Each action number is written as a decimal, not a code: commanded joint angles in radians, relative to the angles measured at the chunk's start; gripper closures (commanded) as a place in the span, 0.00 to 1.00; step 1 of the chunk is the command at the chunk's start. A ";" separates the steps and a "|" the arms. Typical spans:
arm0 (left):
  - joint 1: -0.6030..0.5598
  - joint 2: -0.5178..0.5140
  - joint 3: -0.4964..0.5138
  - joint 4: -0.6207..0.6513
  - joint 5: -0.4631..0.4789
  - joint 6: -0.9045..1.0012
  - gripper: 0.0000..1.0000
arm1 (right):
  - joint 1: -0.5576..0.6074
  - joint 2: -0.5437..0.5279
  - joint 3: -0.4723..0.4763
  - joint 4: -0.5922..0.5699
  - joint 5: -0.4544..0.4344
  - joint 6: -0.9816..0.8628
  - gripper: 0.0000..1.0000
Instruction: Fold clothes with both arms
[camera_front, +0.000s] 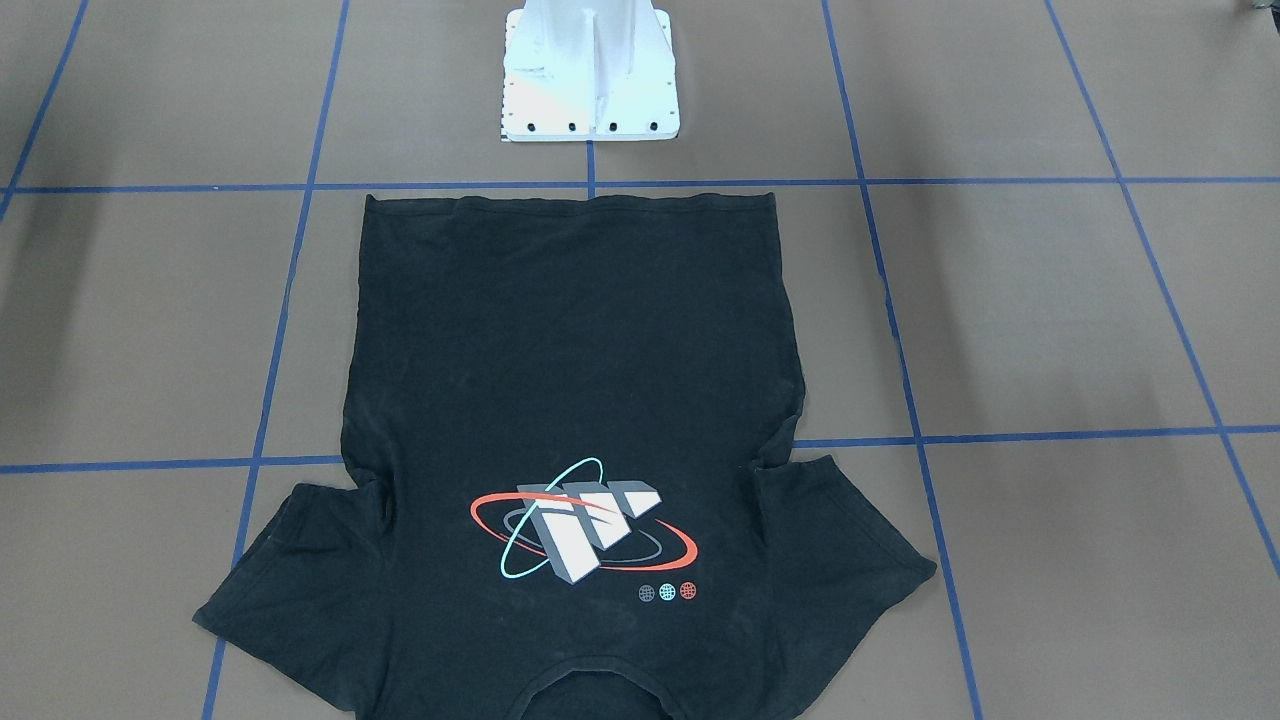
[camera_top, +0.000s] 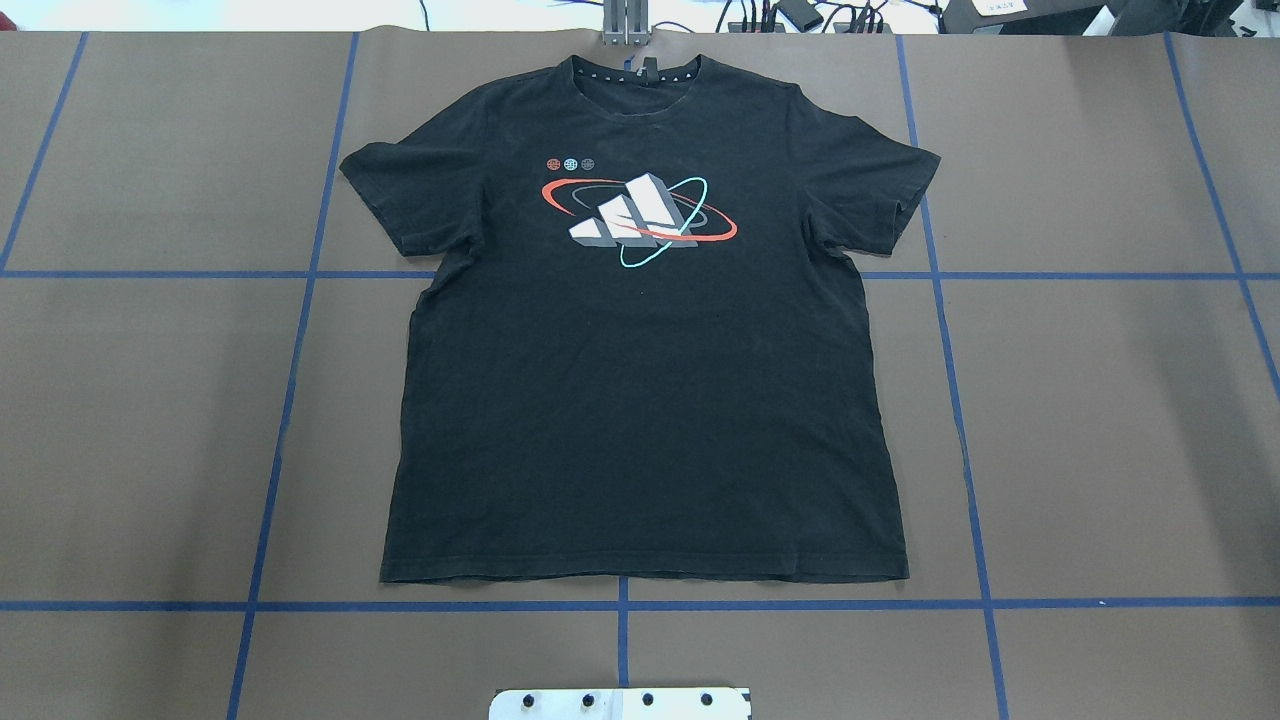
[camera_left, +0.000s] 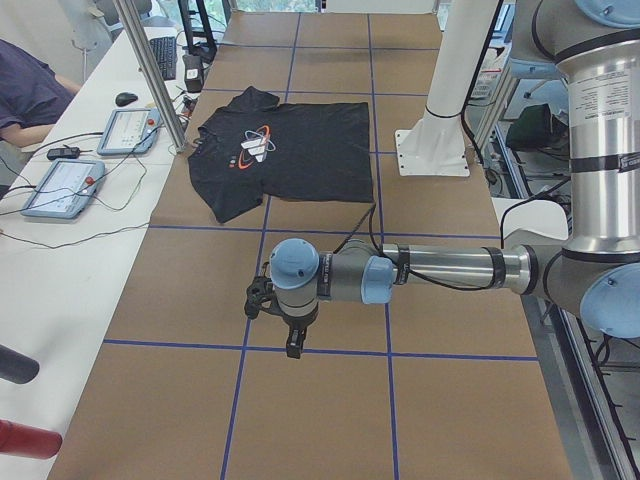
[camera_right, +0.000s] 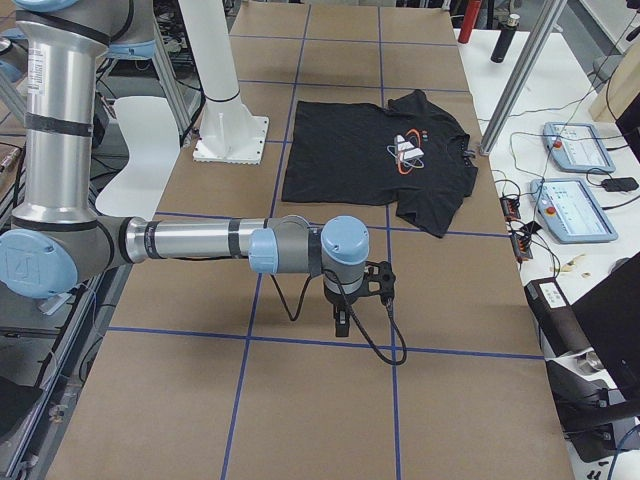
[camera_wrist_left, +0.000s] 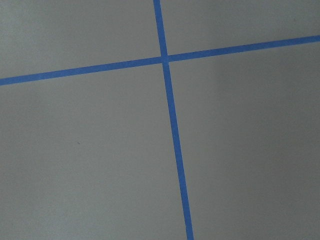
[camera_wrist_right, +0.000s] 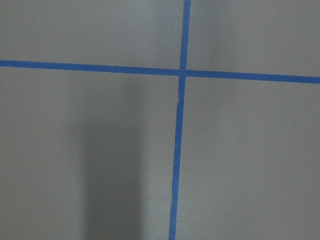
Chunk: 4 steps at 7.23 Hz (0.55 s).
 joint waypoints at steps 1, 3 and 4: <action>0.005 0.000 -0.019 0.001 0.000 0.000 0.00 | -0.001 0.000 0.001 0.001 -0.002 0.000 0.00; 0.008 -0.002 -0.062 0.003 0.000 -0.001 0.00 | -0.001 0.005 0.002 0.002 -0.002 -0.002 0.00; 0.011 -0.005 -0.071 0.000 0.000 -0.001 0.00 | -0.003 0.009 0.004 0.043 -0.002 0.000 0.00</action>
